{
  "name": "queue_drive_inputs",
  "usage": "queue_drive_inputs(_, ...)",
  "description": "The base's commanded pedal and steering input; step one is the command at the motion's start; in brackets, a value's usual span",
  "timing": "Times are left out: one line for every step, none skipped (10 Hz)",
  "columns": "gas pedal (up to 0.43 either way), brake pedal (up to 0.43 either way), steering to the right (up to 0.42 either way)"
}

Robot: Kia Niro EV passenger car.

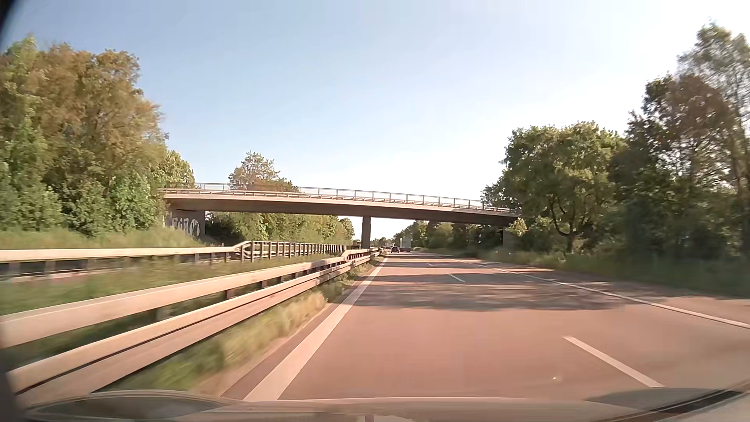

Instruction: Follow the waypoints while adhering to traffic rules and regulations

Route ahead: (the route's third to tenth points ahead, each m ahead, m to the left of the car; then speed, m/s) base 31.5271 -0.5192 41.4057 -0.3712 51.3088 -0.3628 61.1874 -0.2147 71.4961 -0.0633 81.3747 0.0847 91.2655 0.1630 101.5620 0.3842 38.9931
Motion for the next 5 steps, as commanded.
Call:
queue_drive_inputs(0.441, 0.012, 0.004)
queue_drive_inputs(0.441, 0.012, 0.004)
queue_drive_inputs(0.441, 0.012, 0.000)
queue_drive_inputs(0.441, 0.012, -0.004)
queue_drive_inputs(0.441, 0.012, -0.004)
